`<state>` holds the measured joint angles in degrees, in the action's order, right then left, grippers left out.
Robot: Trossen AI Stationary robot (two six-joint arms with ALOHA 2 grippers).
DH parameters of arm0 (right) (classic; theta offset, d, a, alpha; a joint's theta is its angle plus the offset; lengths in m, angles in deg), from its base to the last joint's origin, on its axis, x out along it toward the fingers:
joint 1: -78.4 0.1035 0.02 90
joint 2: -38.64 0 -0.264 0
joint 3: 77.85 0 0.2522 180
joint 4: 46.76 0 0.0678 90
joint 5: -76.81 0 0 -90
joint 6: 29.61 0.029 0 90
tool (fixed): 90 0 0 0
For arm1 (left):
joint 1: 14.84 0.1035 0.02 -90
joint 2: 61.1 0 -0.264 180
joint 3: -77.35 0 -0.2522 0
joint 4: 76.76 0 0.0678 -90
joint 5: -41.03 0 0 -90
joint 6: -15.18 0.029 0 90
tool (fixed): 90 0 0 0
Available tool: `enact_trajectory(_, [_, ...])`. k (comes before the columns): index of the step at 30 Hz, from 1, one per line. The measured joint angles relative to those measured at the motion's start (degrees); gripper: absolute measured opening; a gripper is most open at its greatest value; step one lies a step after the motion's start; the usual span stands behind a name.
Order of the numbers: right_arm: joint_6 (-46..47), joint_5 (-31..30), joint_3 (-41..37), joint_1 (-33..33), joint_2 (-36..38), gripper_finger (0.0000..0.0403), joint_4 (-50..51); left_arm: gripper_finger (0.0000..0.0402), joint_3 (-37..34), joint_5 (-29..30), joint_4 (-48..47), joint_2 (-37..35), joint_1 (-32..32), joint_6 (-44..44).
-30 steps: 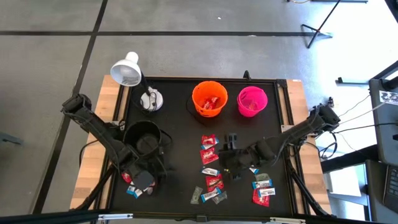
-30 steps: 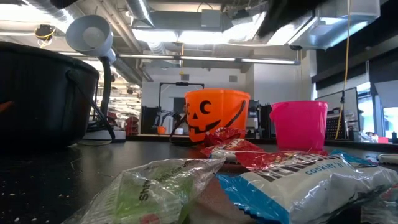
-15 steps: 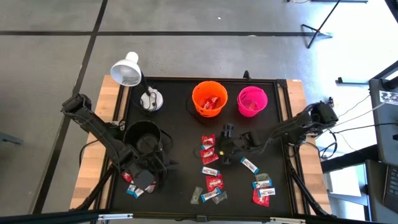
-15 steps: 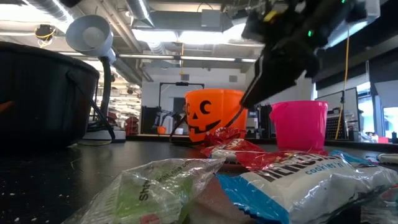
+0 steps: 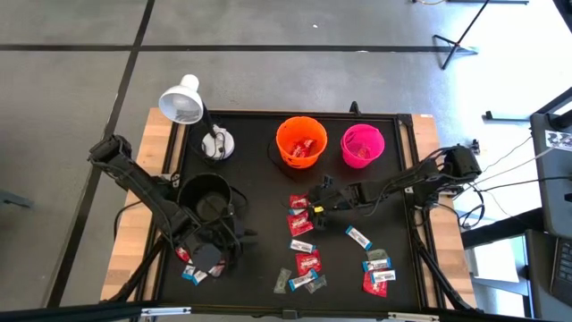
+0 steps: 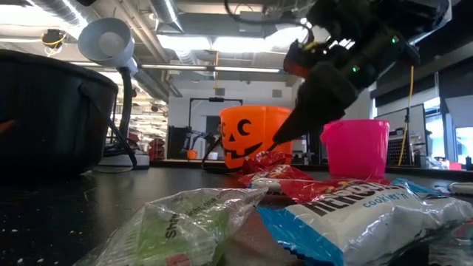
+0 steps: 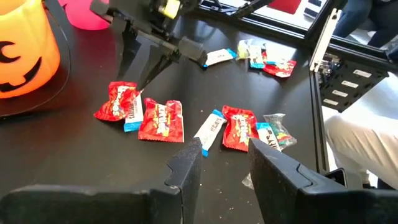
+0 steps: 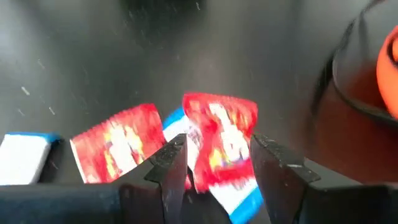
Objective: Sort candy
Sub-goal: Put the red candy into the orange bucket
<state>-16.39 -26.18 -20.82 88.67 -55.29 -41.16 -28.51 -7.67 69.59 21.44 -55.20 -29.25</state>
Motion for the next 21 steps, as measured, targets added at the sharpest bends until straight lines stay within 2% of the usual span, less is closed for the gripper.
enact_trajectory(8, [3.4,-0.2,0.0,-0.2,-4.5,0.0171,-1.0,0.0121,0.0,1.4,0.1,0.0,0.0,0.0])
enact_trajectory(11, [3.6,-1.0,0.0,-0.2,-6.3,0.0158,-1.3,0.0121,0.0,1.5,0.1,0.0,0.1,0.0])
enact_trajectory(21, [4.9,-0.3,0.0,-0.2,-6.6,0.0018,-2.4,0.0121,0.0,2.1,0.0,0.0,0.3,0.1])
